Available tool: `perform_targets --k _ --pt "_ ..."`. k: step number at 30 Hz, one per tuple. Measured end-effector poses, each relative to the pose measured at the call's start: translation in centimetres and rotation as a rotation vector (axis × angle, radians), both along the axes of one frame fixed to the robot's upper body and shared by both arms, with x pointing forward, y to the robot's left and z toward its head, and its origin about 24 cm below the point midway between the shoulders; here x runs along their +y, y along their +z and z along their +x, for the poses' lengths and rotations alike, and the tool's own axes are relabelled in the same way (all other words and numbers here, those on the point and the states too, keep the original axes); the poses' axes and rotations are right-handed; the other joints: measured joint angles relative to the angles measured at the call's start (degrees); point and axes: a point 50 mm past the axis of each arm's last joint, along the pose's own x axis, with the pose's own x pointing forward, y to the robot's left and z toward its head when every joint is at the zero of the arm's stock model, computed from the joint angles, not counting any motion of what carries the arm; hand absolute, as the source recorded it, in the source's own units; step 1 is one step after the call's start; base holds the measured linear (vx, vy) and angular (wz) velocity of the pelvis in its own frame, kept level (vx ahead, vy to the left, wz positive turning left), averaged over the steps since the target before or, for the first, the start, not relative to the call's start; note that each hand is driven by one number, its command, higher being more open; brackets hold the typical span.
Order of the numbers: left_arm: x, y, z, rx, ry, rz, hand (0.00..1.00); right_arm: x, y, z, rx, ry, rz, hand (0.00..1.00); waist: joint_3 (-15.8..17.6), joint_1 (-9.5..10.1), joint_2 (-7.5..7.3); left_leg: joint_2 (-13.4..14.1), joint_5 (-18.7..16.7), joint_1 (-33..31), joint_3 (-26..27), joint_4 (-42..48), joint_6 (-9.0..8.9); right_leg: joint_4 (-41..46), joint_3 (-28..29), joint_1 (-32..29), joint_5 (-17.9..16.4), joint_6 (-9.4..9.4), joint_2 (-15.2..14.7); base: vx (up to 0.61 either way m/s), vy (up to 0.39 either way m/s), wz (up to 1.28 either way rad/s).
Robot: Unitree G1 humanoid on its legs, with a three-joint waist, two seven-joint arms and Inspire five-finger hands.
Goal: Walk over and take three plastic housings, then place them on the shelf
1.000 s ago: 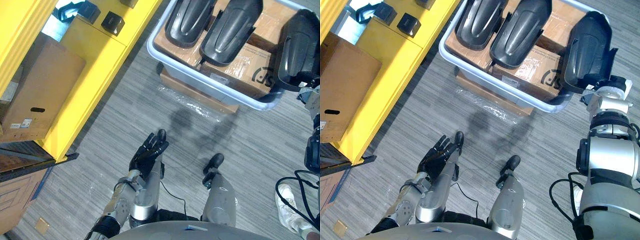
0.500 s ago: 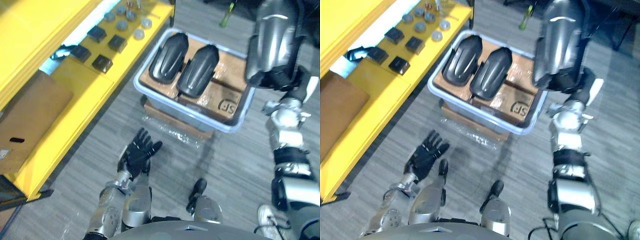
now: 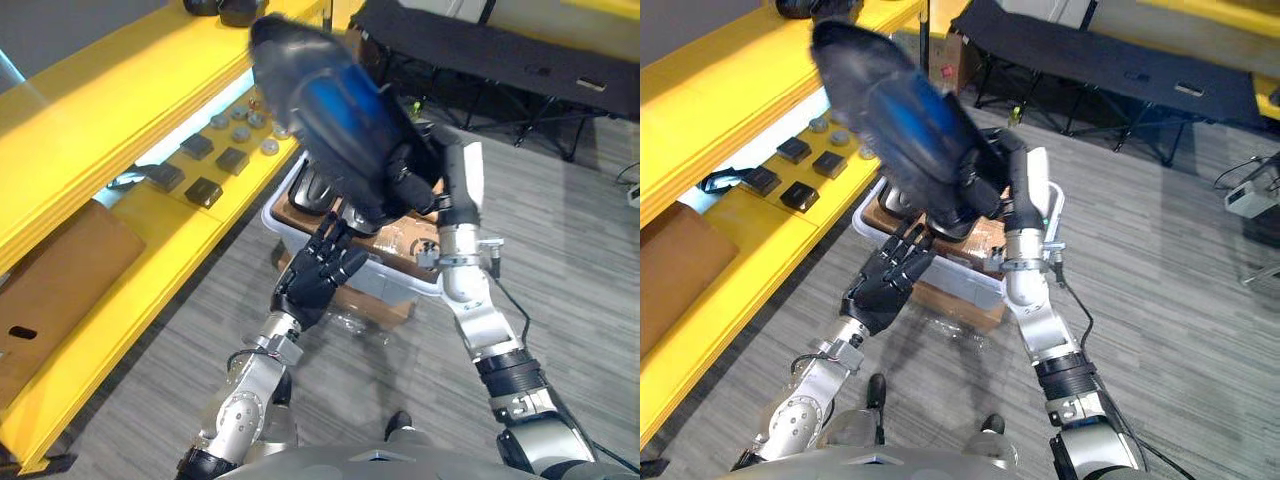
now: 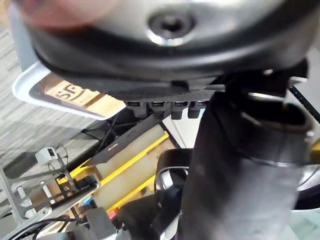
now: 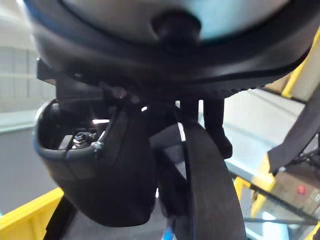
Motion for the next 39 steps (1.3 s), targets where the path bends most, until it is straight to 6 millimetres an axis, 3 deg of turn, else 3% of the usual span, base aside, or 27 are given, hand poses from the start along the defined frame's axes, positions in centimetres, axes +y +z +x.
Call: perform_targets --k 8,15,22,23,31,39 --pt "0.7 0.1 0.3 0.013 0.087 0.037 1.00 2.4 -0.7 -0.6 0.031 0.138 -0.037 0.00 -1.6 0.20 0.05 -0.1 0.0 1.1 -0.2 0.0 -0.36 0.0 -0.1 1.2 0.2 -0.29 0.0 0.00 -0.002 0.01" --pt "2.0 0.7 0.7 -0.011 0.191 0.024 1.00 4.4 -2.8 -2.0 0.115 0.236 -0.053 0.00 -2.9 0.20 0.08 0.0 -0.1 1.2 -0.7 0.0 -0.50 0.0 -0.4 1.6 0.1 -0.36 0.2 0.00 -0.003 0.02" --pt "2.8 1.1 0.9 0.005 0.246 -0.073 1.00 5.0 -3.2 -2.3 0.135 0.257 -0.033 0.00 -3.6 0.42 -0.07 0.0 -0.1 1.2 -1.0 0.0 -0.51 0.0 -0.7 1.7 -0.2 -0.83 0.3 -0.01 -0.001 0.02" --pt "2.9 1.4 0.9 -0.002 0.251 -0.094 0.00 5.1 -3.2 -2.4 0.140 0.260 -0.018 0.00 -3.7 0.40 -0.24 0.0 -0.2 1.1 -1.0 0.0 -0.51 0.0 -0.7 1.7 -0.2 -0.85 0.3 0.00 0.000 0.00" --pt "3.0 2.2 0.8 -0.026 0.257 -0.114 0.00 5.6 -3.6 -2.7 0.182 0.282 0.097 0.00 -4.3 0.44 -0.79 0.0 -0.2 1.2 -1.0 0.0 -0.51 -0.1 -0.7 1.7 -0.2 -0.90 0.3 0.00 0.000 0.00" --pt "4.5 1.8 0.5 0.005 0.375 -0.122 0.00 7.8 -3.5 -4.6 0.155 0.386 0.198 0.00 -5.2 0.11 -1.05 0.0 -0.3 1.1 -0.9 0.0 -0.54 -0.2 -0.8 1.5 -0.3 -1.01 0.3 0.00 0.000 0.00"
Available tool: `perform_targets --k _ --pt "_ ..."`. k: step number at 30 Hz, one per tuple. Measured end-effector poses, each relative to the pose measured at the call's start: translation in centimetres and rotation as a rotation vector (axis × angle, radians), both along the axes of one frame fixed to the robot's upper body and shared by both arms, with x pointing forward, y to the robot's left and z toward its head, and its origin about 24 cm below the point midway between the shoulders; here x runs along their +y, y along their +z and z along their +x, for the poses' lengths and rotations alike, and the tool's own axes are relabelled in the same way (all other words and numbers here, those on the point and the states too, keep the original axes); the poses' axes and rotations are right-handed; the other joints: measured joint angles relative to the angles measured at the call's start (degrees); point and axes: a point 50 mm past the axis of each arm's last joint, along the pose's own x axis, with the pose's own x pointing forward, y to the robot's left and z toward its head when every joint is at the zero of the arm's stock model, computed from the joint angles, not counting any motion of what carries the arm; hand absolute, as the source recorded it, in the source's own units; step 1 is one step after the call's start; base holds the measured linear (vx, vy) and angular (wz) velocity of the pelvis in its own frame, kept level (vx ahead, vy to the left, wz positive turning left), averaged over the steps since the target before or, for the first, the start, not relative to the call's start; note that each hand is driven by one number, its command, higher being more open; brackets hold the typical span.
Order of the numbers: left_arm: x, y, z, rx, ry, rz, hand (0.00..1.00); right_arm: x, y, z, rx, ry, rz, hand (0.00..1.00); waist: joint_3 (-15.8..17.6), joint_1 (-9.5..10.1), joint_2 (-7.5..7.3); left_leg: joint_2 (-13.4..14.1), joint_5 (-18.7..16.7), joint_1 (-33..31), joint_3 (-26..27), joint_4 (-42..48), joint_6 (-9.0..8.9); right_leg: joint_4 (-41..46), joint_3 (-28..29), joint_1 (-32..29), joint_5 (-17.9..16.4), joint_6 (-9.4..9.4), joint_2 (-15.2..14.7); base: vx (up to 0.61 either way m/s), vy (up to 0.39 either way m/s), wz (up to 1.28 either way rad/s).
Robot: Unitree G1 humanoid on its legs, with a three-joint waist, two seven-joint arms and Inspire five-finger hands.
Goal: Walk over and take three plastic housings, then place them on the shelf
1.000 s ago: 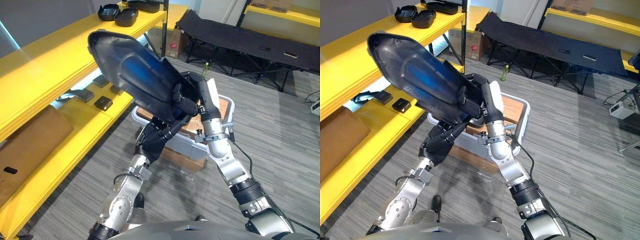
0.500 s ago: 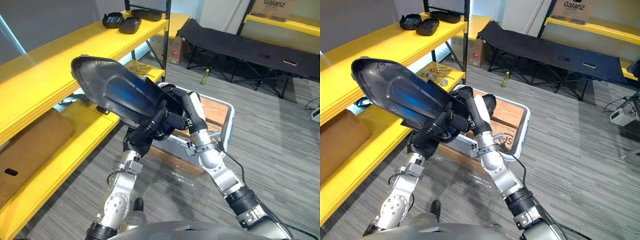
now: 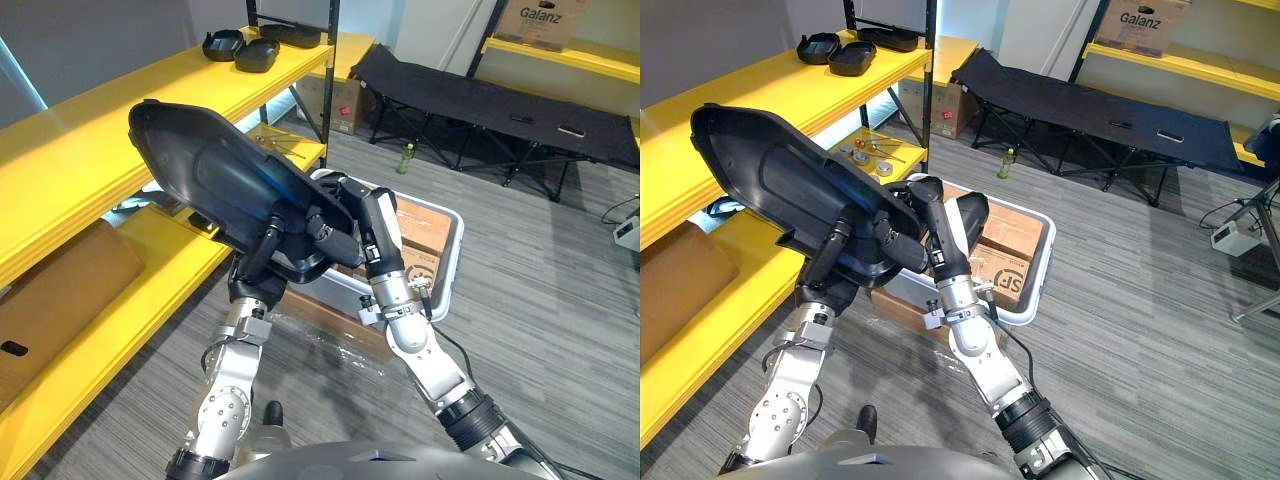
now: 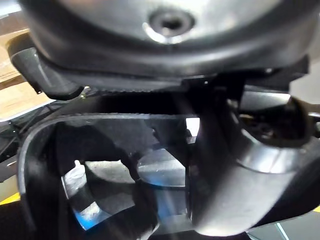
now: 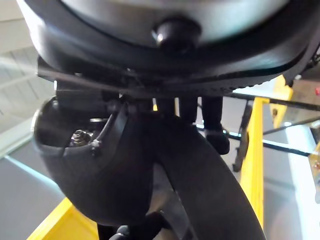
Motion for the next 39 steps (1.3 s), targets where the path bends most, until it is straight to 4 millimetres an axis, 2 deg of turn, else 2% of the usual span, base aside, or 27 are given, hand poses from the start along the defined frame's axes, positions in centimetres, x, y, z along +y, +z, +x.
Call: perform_targets --k 9,10,13,16,20,24,26,30,33,35,37,39 --pt "0.3 0.3 -0.4 -0.011 0.146 0.068 0.00 0.9 -0.4 -0.4 0.052 0.020 0.041 0.00 -0.9 0.02 -0.36 0.0 -0.1 0.0 -0.4 0.0 -0.09 0.0 -0.5 0.2 -0.1 -0.12 0.0 0.00 0.000 0.01" --pt "0.3 0.4 -0.5 -0.017 0.161 0.088 0.00 1.0 -0.4 -0.4 0.058 0.021 0.050 1.00 -1.0 0.03 -0.42 0.0 -0.1 0.0 -0.4 0.0 -0.09 0.0 -0.5 0.2 -0.1 -0.12 0.0 0.00 0.000 0.00" --pt "0.4 0.7 -0.5 -0.032 0.222 0.144 0.00 1.3 -0.6 -0.6 0.065 0.031 0.054 1.00 -1.3 0.01 -0.78 0.0 -0.1 0.0 -0.4 0.0 -0.09 0.0 -0.5 0.2 -0.1 -0.17 0.0 0.00 0.000 0.00" --pt "0.8 1.1 -0.5 -0.030 0.291 0.276 0.00 1.9 -1.5 -1.7 0.097 0.078 0.040 1.00 -1.7 -0.01 -1.01 0.0 -0.2 0.1 -0.3 0.0 -0.14 0.0 -0.5 0.1 -0.2 -0.25 0.0 0.00 0.000 0.00" --pt "1.4 1.5 -0.6 -0.034 0.391 0.429 0.00 1.8 -2.3 -2.0 0.149 0.100 0.046 1.00 -1.8 -0.01 -1.04 0.0 -0.2 0.2 -0.2 0.0 -0.14 0.0 -0.4 0.1 -0.2 -0.25 0.0 0.00 0.000 0.00" --pt "2.5 3.6 -1.0 -0.121 0.556 0.637 0.00 0.9 -3.2 -2.4 0.237 0.128 0.121 1.00 -1.9 -0.05 -0.85 0.1 -0.3 0.2 0.7 0.0 -0.13 0.1 0.8 -0.6 -0.3 -0.05 0.0 0.00 0.001 -0.11" --pt "3.1 4.4 -1.2 -0.158 0.636 0.745 0.00 -0.2 -2.9 -2.2 0.228 0.099 0.143 1.00 -2.0 -0.16 -0.65 0.1 -0.4 0.2 1.2 0.0 0.00 0.0 1.3 -0.9 -0.3 -0.04 -0.1 -0.01 0.005 -0.14" --pt "5.9 6.5 -2.2 -0.208 0.895 0.942 0.00 -5.8 -2.1 -1.7 0.209 -0.061 0.253 1.00 -2.3 -0.73 -0.44 0.2 -0.8 0.4 2.7 0.0 -0.11 0.0 3.0 -1.8 -0.3 0.03 -0.1 0.00 0.003 -0.19" --pt "7.6 6.9 -2.7 -0.198 1.012 1.036 0.00 -9.9 -1.7 -2.1 0.184 -0.194 0.317 1.00 -2.5 -1.63 -0.13 0.4 -1.3 0.9 4.1 0.0 -0.20 -0.1 4.4 -2.3 -0.3 0.04 -0.1 0.01 -0.006 -0.22" --pt "7.5 6.9 -2.7 -0.211 1.010 1.067 0.00 -11.3 -1.8 -2.4 0.183 -0.269 0.326 1.00 -2.6 -1.92 -0.06 0.7 -1.5 1.0 5.3 0.0 -0.32 -0.1 5.6 -3.0 -0.3 0.03 0.1 0.02 -0.018 -0.31" --pt "7.3 6.8 -2.7 -0.217 0.984 1.090 0.00 -11.8 -2.3 -2.7 0.211 -0.304 0.333 1.00 -2.7 -2.76 0.10 1.0 -1.7 1.0 6.2 0.0 -0.52 -0.1 6.6 -3.7 -0.3 0.00 0.4 0.03 -0.029 -0.29" --pt "7.1 5.9 -2.9 -0.198 0.905 1.082 0.00 -12.2 -3.7 -3.6 0.302 -0.351 0.333 1.00 -3.1 -3.87 0.67 1.1 -2.2 1.3 7.0 0.0 -0.69 -0.2 7.6 -4.0 -0.1 -0.17 0.5 0.05 -0.019 -0.27"
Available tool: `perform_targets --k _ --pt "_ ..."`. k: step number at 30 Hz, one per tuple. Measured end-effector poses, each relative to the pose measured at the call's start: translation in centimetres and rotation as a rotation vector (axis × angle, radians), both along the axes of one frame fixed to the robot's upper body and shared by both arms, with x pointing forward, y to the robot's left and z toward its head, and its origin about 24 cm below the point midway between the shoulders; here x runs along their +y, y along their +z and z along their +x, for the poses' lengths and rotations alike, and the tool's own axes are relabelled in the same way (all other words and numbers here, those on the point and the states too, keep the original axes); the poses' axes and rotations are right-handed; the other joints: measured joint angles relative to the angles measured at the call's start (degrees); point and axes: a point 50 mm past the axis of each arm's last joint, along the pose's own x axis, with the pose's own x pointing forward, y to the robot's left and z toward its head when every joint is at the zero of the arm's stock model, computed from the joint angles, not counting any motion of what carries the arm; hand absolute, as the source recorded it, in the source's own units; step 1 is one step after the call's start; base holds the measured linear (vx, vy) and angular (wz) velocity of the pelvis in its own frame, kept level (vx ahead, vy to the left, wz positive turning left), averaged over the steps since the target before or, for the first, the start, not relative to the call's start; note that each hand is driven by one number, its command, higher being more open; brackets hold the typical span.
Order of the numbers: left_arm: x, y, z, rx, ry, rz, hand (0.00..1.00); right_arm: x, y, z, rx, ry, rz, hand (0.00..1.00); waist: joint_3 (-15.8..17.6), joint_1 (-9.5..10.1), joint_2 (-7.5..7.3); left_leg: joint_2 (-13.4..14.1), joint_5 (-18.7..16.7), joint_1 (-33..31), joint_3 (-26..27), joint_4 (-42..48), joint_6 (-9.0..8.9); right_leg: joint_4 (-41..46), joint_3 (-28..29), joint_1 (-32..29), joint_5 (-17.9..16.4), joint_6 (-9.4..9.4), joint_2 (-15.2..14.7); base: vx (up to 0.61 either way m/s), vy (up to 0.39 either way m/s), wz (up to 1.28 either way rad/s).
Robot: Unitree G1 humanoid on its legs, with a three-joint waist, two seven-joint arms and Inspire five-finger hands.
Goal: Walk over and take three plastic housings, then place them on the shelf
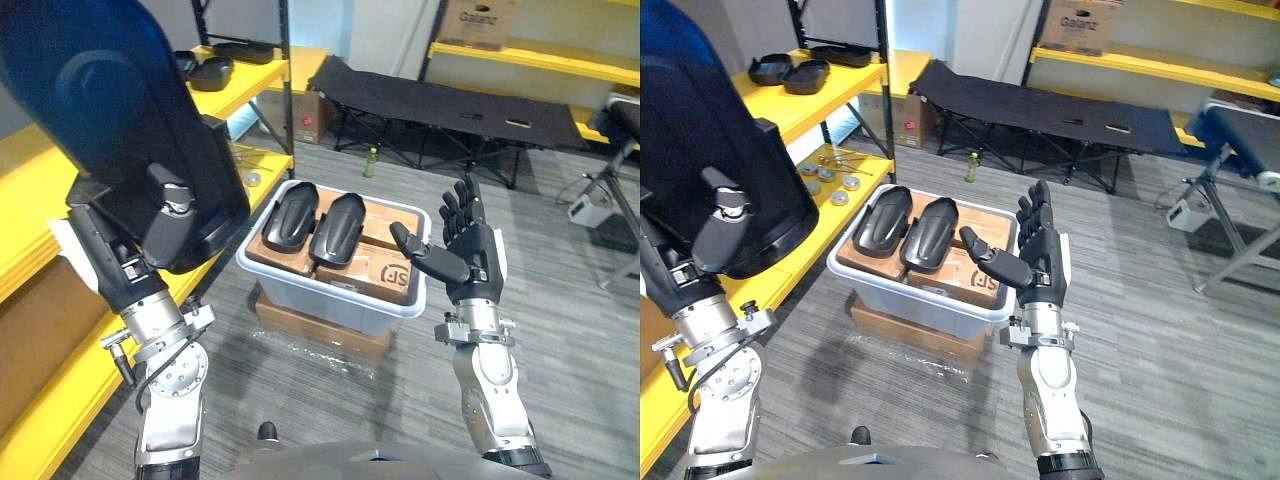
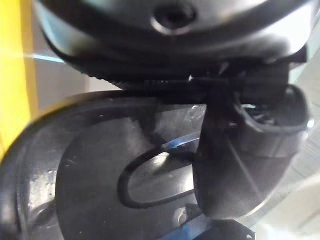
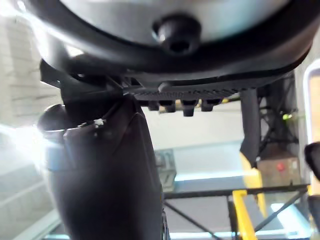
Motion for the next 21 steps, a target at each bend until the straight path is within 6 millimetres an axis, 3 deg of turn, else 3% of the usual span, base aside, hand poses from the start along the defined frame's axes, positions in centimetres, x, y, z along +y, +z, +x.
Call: perform_targets --k 3,7,11,15,17,20,21 --pt "-0.2 -2.0 -0.1 0.070 -0.086 -0.095 0.00 -1.4 -4.3 -1.5 0.233 -0.102 -0.006 1.00 -0.3 -1.02 0.82 0.0 -0.3 0.9 1.6 0.0 0.22 -0.6 1.6 -0.1 0.2 0.27 0.0 0.06 -0.010 -0.27" --pt "0.3 -3.1 -0.6 0.105 -0.078 -0.182 0.00 -3.5 -8.0 -3.2 0.431 -0.219 0.006 1.00 -0.2 -1.08 1.19 0.0 -0.7 0.8 2.7 0.2 0.26 -0.7 3.0 -0.6 0.7 0.70 0.1 0.06 -0.009 -0.17" --pt "1.0 -3.5 -1.2 0.115 -0.026 -0.202 0.00 -3.0 -7.6 -2.4 0.394 -0.180 0.062 1.00 -0.2 -0.56 1.16 0.0 -1.0 1.3 2.2 0.2 0.24 -0.7 2.6 0.2 0.9 0.79 0.2 0.02 -0.006 0.04" --pt "1.9 -3.9 -2.1 0.128 0.042 -0.211 0.00 0.4 -6.7 -0.1 0.325 -0.015 0.160 1.00 -0.1 1.36 1.19 0.0 -1.5 1.3 -0.9 0.2 -0.30 -0.6 -0.8 2.4 -0.1 0.48 0.2 -0.03 -0.015 0.39" --pt "2.7 -4.4 -3.3 0.144 0.100 -0.249 0.00 2.8 -6.1 0.9 0.299 0.099 0.163 1.00 0.0 3.56 1.07 0.1 -1.3 0.4 -5.5 0.2 -0.29 0.6 -4.7 3.9 -2.0 0.32 0.4 -0.02 -0.043 0.88" --pt "4.0 -4.7 -4.7 0.138 0.165 -0.320 0.00 4.9 -5.7 2.1 0.281 0.207 0.151 1.00 0.9 6.13 0.88 0.4 -0.5 -1.6 -10.7 1.3 -0.50 2.5 -10.5 6.1 -4.0 0.37 1.2 -0.01 -0.085 1.11" --pt "4.5 -4.7 -5.0 0.124 0.179 -0.349 0.00 5.5 -5.3 2.5 0.262 0.243 0.148 1.00 1.8 7.36 0.93 0.6 -0.8 -3.9 -12.0 2.9 0.30 3.4 -14.1 6.9 -4.9 0.12 1.5 -0.03 -0.101 1.38"
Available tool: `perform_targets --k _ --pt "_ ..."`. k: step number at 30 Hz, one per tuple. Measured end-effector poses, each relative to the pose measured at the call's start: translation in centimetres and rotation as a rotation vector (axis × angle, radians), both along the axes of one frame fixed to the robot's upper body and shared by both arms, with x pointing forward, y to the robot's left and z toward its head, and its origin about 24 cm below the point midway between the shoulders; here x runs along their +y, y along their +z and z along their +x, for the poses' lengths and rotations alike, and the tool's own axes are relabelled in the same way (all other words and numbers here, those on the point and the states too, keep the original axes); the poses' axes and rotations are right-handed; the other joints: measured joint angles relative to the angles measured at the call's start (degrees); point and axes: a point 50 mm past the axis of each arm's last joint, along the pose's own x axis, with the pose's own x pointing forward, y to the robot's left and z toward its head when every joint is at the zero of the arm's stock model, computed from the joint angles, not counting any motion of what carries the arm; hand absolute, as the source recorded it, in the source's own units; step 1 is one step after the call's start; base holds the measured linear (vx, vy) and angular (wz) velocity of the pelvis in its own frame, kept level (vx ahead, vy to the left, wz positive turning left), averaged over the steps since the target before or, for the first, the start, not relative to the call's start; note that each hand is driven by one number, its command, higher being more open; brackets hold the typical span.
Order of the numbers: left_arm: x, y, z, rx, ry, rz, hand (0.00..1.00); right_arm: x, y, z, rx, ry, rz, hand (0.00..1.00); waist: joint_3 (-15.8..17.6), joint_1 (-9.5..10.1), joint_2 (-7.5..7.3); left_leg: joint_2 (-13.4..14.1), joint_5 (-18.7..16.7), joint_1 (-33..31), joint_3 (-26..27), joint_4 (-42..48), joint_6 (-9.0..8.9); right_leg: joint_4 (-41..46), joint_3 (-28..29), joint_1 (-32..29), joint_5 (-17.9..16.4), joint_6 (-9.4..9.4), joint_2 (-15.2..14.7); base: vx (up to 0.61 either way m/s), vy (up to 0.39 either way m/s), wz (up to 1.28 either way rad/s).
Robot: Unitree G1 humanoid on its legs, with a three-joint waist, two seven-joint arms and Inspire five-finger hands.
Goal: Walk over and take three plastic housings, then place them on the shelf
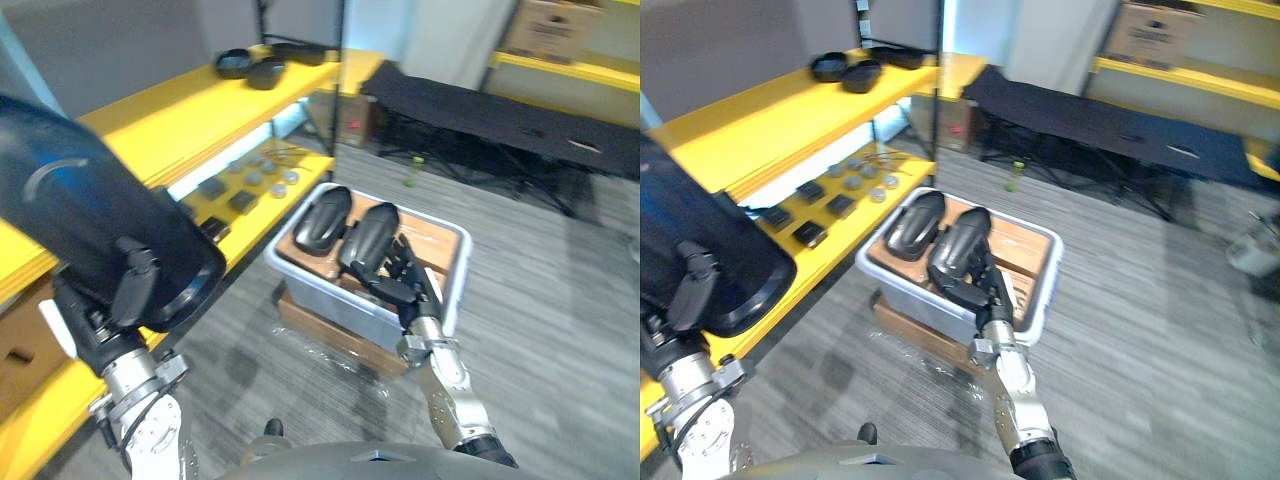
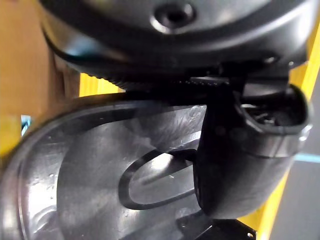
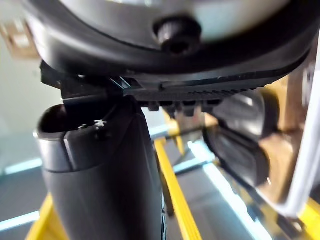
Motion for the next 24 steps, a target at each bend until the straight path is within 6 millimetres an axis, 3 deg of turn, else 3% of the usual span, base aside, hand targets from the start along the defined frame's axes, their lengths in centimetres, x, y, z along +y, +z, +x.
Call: perform_targets --k 1,2,4,6,8,11,12,13,14,16,18,21,24 --pt "0.3 0.1 -0.1 -0.012 0.004 -0.014 0.00 0.2 0.2 0.2 -0.011 0.008 0.003 1.00 0.2 0.03 -0.03 0.4 -0.4 -1.5 1.0 1.2 1.03 0.1 -2.5 0.7 -0.3 -0.07 0.2 -0.03 -0.111 2.15" --pt "0.4 0.2 0.0 -0.050 -0.041 -0.055 0.00 -0.1 0.8 0.4 -0.037 -0.005 -0.005 1.00 0.5 -0.72 -0.60 2.4 0.4 -4.5 7.5 3.5 4.72 0.5 -9.1 2.7 -0.5 -0.18 0.7 -0.04 -0.059 2.08" --pt "-0.2 0.5 0.4 -0.086 -0.124 -0.071 0.00 -1.5 1.7 0.8 -0.076 -0.047 -0.028 1.00 1.6 -0.50 -0.12 3.4 0.9 -6.5 15.0 3.8 4.52 2.0 -14.9 4.1 -2.1 0.94 -0.4 0.00 0.026 2.25" --pt "-0.7 0.7 0.5 -0.114 -0.164 -0.082 0.00 -2.4 2.4 1.3 -0.111 -0.061 -0.053 1.00 2.6 0.17 1.49 2.8 4.4 -6.9 15.2 3.2 3.49 3.2 -15.3 4.9 -2.8 1.71 -1.0 0.01 0.118 1.07" --pt "-0.8 1.3 0.3 -0.150 -0.189 -0.081 0.00 -1.8 2.9 1.8 -0.136 -0.046 -0.048 1.00 2.9 1.31 1.28 1.5 5.3 -6.4 16.0 2.3 2.95 3.7 -14.2 4.4 -3.2 2.01 -2.7 -0.02 0.140 0.04" --pt "-1.2 2.5 0.4 -0.218 -0.283 -0.060 0.00 0.8 3.5 2.0 -0.163 0.033 -0.003 1.00 3.8 1.26 -0.04 -0.9 5.2 -3.9 18.7 0.0 3.56 4.2 -12.3 4.2 -3.6 1.32 -5.7 -0.01 0.118 -0.29" --pt "-1.7 2.9 0.8 -0.245 -0.349 -0.056 0.00 1.3 3.5 2.0 -0.171 0.065 0.000 1.00 3.8 1.11 -0.17 -1.6 5.4 -3.5 19.0 -1.0 4.12 5.6 -11.1 3.3 -4.2 0.33 -6.6 -0.01 0.067 0.02" --pt "-2.4 3.3 1.5 -0.269 -0.429 -0.046 0.00 1.4 3.7 2.0 -0.194 0.081 -0.020 1.00 3.9 0.14 -0.02 -2.0 5.8 -4.2 17.8 -1.5 4.84 7.5 -7.4 1.7 -5.6 -2.10 -6.6 -0.02 0.054 0.28" --pt "-2.8 3.5 1.8 -0.279 -0.470 -0.037 0.00 1.4 3.8 2.0 -0.205 0.084 -0.037 1.00 3.9 -0.73 -0.02 -2.4 6.1 -4.9 16.5 -1.7 5.26 8.5 -4.8 1.0 -6.4 -3.39 -6.3 -0.03 0.041 0.89" --pt "-4.8 3.8 3.9 -0.322 -0.660 -0.042 0.00 0.4 4.4 1.4 -0.240 0.068 -0.088 1.00 4.6 -3.88 1.03 -3.0 7.7 -6.4 9.5 -2.6 6.34 12.0 5.4 0.2 -8.9 -4.03 -4.3 -0.03 0.000 1.36" --pt "-5.8 3.8 5.0 -0.326 -0.757 -0.024 0.00 0.0 5.0 0.8 -0.268 0.067 -0.094 1.00 4.9 -4.36 0.44 -3.7 8.6 -6.9 7.0 -2.6 5.78 11.4 9.1 -0.4 -11.8 -4.25 -1.9 -0.06 -0.081 0.90" --pt "-6.1 3.4 5.1 -0.316 -0.816 -0.018 0.00 -0.4 5.7 0.6 -0.314 0.067 -0.094 1.00 5.2 -4.28 0.67 -3.8 10.6 -7.7 5.3 -2.6 4.32 12.1 9.1 -0.1 -14.1 0.50 -1.0 -0.08 -0.125 0.35" --pt "-6.7 3.2 5.1 -0.322 -0.883 -0.030 0.00 -1.7 4.7 -0.3 -0.268 0.027 -0.110 1.00 5.3 -3.96 1.16 -3.2 10.4 -7.6 3.8 -2.2 3.73 13.4 7.9 0.7 -15.3 0.43 0.0 -0.08 -0.105 0.27"
